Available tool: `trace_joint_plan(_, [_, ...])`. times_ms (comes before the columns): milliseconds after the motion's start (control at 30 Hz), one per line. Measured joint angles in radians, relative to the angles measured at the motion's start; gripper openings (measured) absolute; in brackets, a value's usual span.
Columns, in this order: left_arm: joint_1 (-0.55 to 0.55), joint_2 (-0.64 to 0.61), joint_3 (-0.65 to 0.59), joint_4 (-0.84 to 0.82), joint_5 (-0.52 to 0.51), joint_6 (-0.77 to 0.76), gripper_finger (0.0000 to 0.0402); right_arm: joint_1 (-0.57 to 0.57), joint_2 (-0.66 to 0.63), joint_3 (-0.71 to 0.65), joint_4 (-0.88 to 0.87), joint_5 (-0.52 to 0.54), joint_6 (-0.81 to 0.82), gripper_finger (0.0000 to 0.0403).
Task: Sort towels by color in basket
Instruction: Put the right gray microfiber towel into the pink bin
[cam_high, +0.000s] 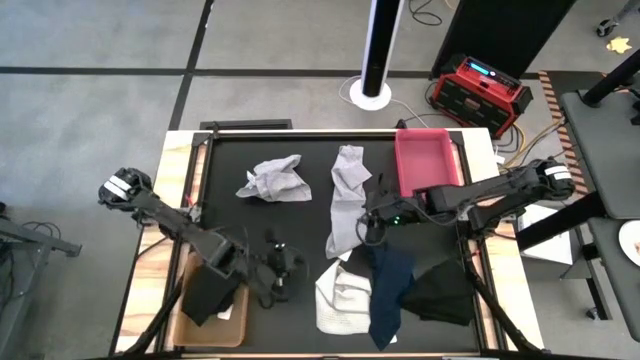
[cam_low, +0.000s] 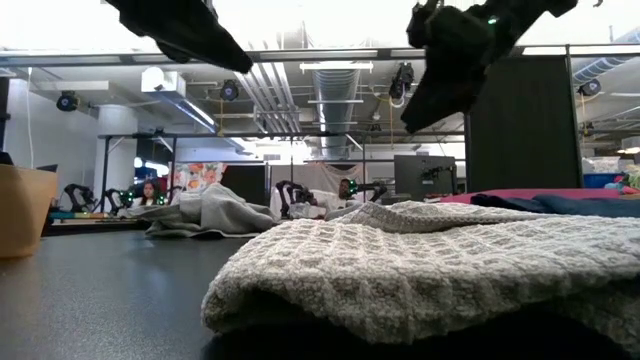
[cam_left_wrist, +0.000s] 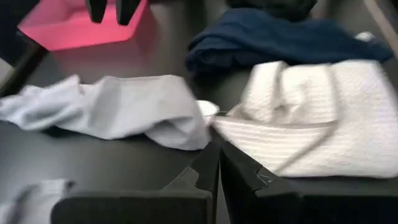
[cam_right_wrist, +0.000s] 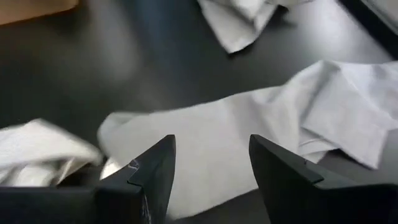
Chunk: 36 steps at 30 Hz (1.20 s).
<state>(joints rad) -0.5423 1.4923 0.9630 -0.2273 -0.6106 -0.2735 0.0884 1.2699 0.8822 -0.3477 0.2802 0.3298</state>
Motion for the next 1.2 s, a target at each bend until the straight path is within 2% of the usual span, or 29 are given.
trace_joint_plan(167, [0.021, -0.133, -0.096, 0.043, 0.001, 0.091, 0.0000, -0.047, 0.042, 0.054, -0.056, 0.001, 0.024, 0.0225])
trace_joint_plan(400, [0.036, -0.392, -0.372, 0.290, -0.003, 0.089, 0.0000, -0.102, 0.110, 0.126, -0.058, 0.003, 0.038, 0.0300])
trace_joint_plan(500, [0.049, -0.470, -0.445, 0.350, -0.013, 0.090, 0.0000, -0.106, 0.133, 0.153, -0.059, 0.006, 0.011, 0.0323])
trace_joint_plan(567, [0.051, -0.506, -0.473, 0.363, -0.059, 0.092, 0.0000, -0.107, 0.147, 0.169, -0.060, 0.008, 0.000, 0.0334])
trace_joint_plan(700, [0.051, -0.548, -0.498, 0.359, -0.152, 0.090, 0.0000, -0.109, 0.171, 0.199, -0.061, 0.008, -0.037, 0.0349])
trace_joint_plan(933, [0.052, -0.555, -0.463, 0.362, -0.160, 0.090, 0.0000, -0.108, 0.171, 0.232, -0.069, -0.003, -0.148, 0.0353])
trace_joint_plan(1100, [0.052, -0.537, -0.432, 0.357, -0.168, 0.090, 0.0000, -0.106, 0.169, 0.232, -0.066, -0.147, -0.431, 0.0354])
trace_joint_plan(1200, [0.052, -0.526, -0.419, 0.353, -0.169, 0.090, 0.0000, -0.105, 0.170, 0.227, -0.067, -0.200, -0.478, 0.0352])
